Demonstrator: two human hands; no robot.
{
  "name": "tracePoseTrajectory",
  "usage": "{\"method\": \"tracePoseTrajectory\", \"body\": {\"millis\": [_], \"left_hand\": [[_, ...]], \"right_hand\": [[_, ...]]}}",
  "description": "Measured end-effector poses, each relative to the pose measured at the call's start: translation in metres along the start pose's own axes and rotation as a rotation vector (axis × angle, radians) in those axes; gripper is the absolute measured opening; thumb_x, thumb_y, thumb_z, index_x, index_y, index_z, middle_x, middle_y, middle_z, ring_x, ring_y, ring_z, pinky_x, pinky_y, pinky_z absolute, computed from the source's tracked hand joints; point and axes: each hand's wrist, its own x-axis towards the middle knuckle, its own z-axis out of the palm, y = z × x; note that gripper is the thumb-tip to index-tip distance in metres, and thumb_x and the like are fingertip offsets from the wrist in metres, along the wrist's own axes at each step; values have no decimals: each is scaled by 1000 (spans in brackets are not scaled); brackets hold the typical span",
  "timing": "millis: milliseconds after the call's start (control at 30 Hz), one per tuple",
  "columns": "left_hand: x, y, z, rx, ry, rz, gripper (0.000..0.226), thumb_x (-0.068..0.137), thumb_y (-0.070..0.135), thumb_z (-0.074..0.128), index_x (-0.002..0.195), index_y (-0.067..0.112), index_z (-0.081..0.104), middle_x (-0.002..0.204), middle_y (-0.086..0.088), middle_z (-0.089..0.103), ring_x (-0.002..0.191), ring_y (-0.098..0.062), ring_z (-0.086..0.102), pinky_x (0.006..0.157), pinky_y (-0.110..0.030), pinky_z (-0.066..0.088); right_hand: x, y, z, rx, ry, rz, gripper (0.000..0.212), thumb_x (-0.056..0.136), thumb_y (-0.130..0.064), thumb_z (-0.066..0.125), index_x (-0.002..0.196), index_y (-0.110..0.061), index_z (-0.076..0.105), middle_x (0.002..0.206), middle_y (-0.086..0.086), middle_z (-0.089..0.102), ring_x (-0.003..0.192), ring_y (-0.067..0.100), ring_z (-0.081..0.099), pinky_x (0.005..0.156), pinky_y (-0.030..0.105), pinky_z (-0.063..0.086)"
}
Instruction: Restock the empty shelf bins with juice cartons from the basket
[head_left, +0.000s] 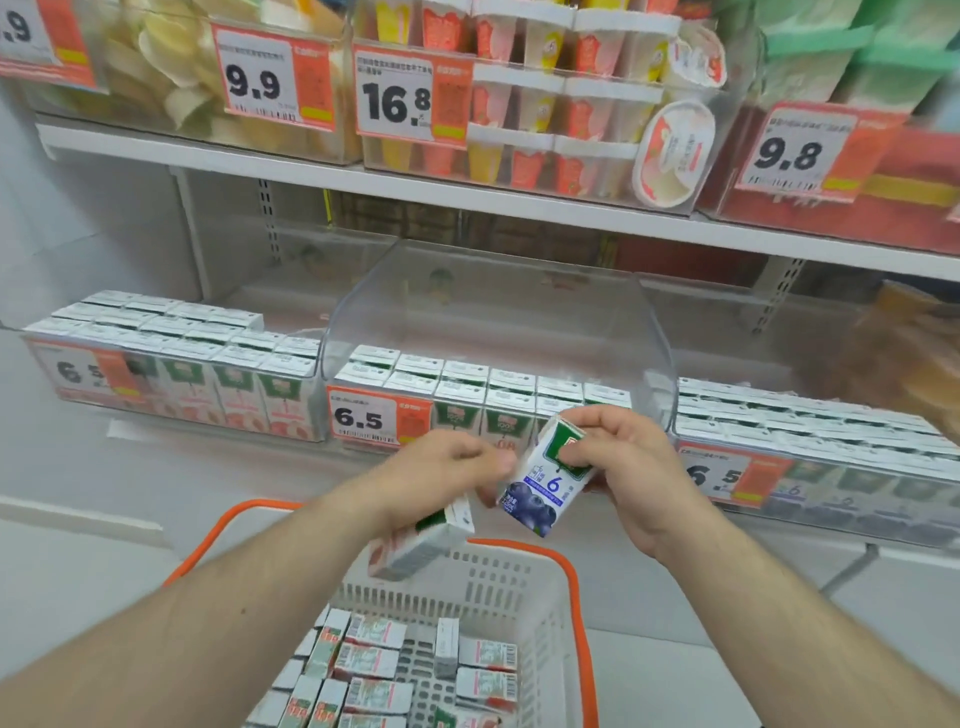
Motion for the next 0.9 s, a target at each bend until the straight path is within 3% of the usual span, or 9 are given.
{"method": "tracePoseTrajectory", "body": {"millis": [100,200,333,467,533,600,700,767,900], "left_hand": [[12,13,20,204,17,80,59,55,73,61,96,32,72,71,14,60,67,-3,56,69,-29,45],[21,21,32,259,153,175,43,59,67,60,91,40,69,65,9,55,69,-11,58,71,-39,50],[30,39,45,307,274,328,24,65,64,57,82,49,65,66,16,54,74,-6,55,69,-34,48],[40,66,66,402,338,406,39,65,64,54,87,35,68,65,9,53,75,-7,52,70,-33,46],[47,83,77,269,326,337,32,72,55,64,98,37,71,64,8,56,70,-6,55,66,-25,45],[61,97,86,80,340,238,27,79,40,72,105,33,70,64,11,58,62,-3,56,64,-20,44],[85,113,91,16,339,101,37,81,38,71,116,25,68,91,10,67,86,-8,63,80,-22,48],[93,120,91,31,295,6,39,82,38,69,118,26,65,111,6,65,101,-16,61,86,-26,45],[107,129,90,146,215,-112,10,80,31,67,85,24,61,82,0,59,75,-22,54,69,-30,48]], "right_hand": [[-3,-3,-18,45,-23,-38,31,80,18,61,99,-6,64,84,12,72,70,23,66,60,29,53],[-10,-4,-38,21,-16,-102,35,82,18,61,104,-9,64,92,7,73,76,17,68,63,29,55],[-21,-10,-50,-30,45,-148,27,93,-3,59,102,-26,69,91,-7,74,74,5,68,56,18,52],[-24,-21,-61,-82,204,-106,19,91,-28,63,88,-11,70,86,17,69,72,23,64,71,47,57],[-16,-32,-77,-37,365,-78,26,88,-23,65,83,2,64,75,20,63,66,28,62,65,47,58],[1,-49,-102,-34,561,-119,25,84,-25,67,74,-2,66,67,9,65,65,30,64,61,43,59],[41,-69,-135,-150,753,-168,26,72,-39,66,71,-14,69,69,2,70,75,30,70,67,49,60],[71,-71,-145,-320,762,-150,22,75,-39,65,78,-19,71,81,-1,72,82,24,68,72,40,57],[120,-58,-142,-760,582,-54,35,78,-39,68,107,-19,69,102,4,69,92,25,63,76,30,48]]}}
